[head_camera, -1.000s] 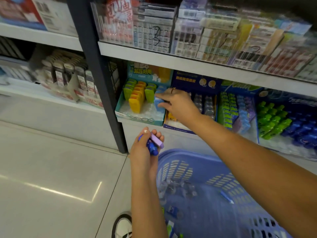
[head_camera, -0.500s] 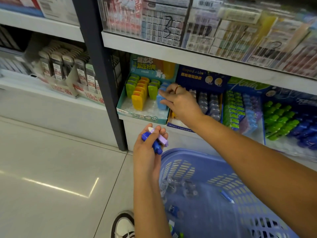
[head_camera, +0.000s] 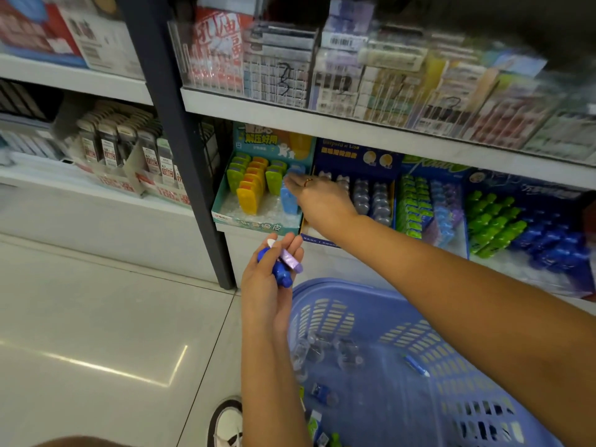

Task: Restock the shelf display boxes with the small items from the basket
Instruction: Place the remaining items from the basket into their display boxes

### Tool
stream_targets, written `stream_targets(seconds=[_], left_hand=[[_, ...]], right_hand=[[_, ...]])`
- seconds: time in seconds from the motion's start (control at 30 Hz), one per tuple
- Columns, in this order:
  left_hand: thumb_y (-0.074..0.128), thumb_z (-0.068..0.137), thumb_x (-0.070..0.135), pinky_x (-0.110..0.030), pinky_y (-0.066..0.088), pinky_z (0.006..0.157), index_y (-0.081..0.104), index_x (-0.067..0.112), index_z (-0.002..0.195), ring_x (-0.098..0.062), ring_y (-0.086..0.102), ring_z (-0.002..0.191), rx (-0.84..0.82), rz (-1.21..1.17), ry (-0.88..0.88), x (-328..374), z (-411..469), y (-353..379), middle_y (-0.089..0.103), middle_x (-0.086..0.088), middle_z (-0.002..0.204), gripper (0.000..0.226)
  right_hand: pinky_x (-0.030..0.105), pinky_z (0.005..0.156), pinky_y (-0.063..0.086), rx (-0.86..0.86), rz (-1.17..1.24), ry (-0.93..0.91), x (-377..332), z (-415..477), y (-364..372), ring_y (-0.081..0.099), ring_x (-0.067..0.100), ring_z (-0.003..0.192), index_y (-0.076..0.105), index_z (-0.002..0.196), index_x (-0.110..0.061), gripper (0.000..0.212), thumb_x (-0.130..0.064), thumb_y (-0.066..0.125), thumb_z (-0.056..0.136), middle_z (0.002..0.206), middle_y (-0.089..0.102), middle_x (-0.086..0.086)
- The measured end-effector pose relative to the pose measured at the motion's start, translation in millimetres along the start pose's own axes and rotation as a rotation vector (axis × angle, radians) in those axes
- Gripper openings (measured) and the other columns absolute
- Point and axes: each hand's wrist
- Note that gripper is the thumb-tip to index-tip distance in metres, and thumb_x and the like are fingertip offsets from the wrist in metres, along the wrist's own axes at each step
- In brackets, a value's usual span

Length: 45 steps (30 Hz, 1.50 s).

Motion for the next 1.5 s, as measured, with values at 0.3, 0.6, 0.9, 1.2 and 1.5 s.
stream_targets(seconds=[0.3, 0.6, 0.9, 1.2, 1.5], left_hand=[[0.048, 0.098, 0.011, -0.029, 0.06, 0.07, 0.056, -0.006, 0.101, -0.02, 0.072, 0.086, 0.011, 0.026, -0.009, -9.6, -19.0, 16.0, 0.069, -0.019, 0.101, 0.019], [0.056, 0.094, 0.014, -0.02, 0.055, 0.059, 0.066, -0.006, 0.087, -0.02, 0.073, 0.071, -0.155, 0.28, -0.141, -60.5, -48.1, 60.7, 0.067, -0.018, 0.074, 0.024], [0.069, 0.082, -0.001, -0.031, 0.05, 0.073, 0.065, 0.007, 0.083, -0.024, 0.061, 0.077, -0.267, 0.644, -0.006, -117.7, -65.9, 80.1, 0.069, -0.016, 0.085, 0.01], [0.058, 0.094, 0.016, -0.026, 0.054, 0.054, 0.062, 0.004, 0.094, -0.02, 0.066, 0.059, -0.176, 0.535, -0.153, -153.9, -67.9, 90.7, 0.07, -0.012, 0.075, 0.012], [0.036, 0.101, 0.039, -0.016, 0.029, 0.032, 0.061, 0.009, 0.093, -0.009, 0.039, 0.034, -0.087, 0.528, -0.344, -140.2, -47.0, 76.1, 0.054, -0.001, 0.05, 0.04]], right_hand=[[0.019, 0.084, 0.051, 0.272, 1.088, 0.148, -8.0, -127.5, -35.0, 0.06, 0.001, 0.095, 0.061, 0.119, -0.032, 0.03, -0.027, 0.061, 0.09, 0.111, 0.062, -0.013], [0.017, 0.066, 0.052, 0.375, 1.502, 0.552, 30.0, -199.9, -40.6, 0.068, 0.009, 0.068, 0.069, 0.092, -0.023, 0.01, -0.017, 0.066, 0.085, 0.074, 0.073, -0.005], [0.019, 0.055, 0.052, 0.203, 1.7, 0.916, 81.0, -253.1, -34.6, 0.064, 0.015, 0.059, 0.071, 0.088, -0.006, 0.024, -0.029, 0.067, 0.083, 0.071, 0.065, 0.006], [0.015, 0.067, 0.054, 0.505, 1.247, 0.891, 148.6, -254.8, -35.5, 0.065, 0.007, 0.063, 0.067, 0.097, -0.008, 0.019, -0.006, 0.073, 0.079, 0.081, 0.066, 0.007], [0.008, 0.072, 0.041, 0.28, 0.744, 0.588, 183.8, -189.9, -6.6, 0.062, 0.014, 0.079, 0.069, 0.1, -0.003, 0.018, -0.005, 0.068, 0.082, 0.094, 0.071, 0.011]])
Point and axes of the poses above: each hand's wrist, its own z-axis towards the middle knuckle, its own y-axis out of the palm, x = y × z
